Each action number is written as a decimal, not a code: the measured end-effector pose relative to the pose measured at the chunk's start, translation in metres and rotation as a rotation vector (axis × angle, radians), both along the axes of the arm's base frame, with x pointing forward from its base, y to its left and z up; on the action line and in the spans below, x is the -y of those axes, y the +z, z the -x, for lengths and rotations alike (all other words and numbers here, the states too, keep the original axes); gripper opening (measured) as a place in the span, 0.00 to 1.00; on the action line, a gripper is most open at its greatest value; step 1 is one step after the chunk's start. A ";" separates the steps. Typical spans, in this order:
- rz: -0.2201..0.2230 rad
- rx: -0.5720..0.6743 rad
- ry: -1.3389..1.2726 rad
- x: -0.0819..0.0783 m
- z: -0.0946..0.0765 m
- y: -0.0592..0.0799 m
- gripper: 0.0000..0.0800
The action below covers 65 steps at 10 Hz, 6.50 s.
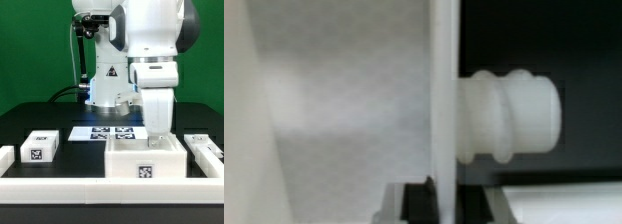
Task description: Assemble cabinet
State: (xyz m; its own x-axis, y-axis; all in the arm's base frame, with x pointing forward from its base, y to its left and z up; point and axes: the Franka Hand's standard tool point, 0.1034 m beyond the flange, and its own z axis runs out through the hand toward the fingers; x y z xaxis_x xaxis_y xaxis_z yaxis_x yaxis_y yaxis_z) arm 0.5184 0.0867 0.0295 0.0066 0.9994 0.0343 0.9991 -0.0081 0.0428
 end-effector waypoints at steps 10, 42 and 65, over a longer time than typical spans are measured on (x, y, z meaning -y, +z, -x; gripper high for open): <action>0.016 -0.009 0.045 -0.038 -0.005 -0.001 0.31; -0.034 -0.029 -0.028 -0.101 0.081 -0.005 0.81; 0.025 -0.045 0.008 -0.071 0.090 0.023 0.08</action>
Offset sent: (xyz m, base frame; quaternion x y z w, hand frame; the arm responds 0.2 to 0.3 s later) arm 0.0138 0.0229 0.0010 -0.0080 -0.0257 -0.0633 0.9976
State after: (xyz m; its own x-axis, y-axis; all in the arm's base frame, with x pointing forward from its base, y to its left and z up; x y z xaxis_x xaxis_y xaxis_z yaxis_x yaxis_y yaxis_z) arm 0.4287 0.1578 0.0527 -0.0002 1.0000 0.0091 1.0000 0.0002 -0.0024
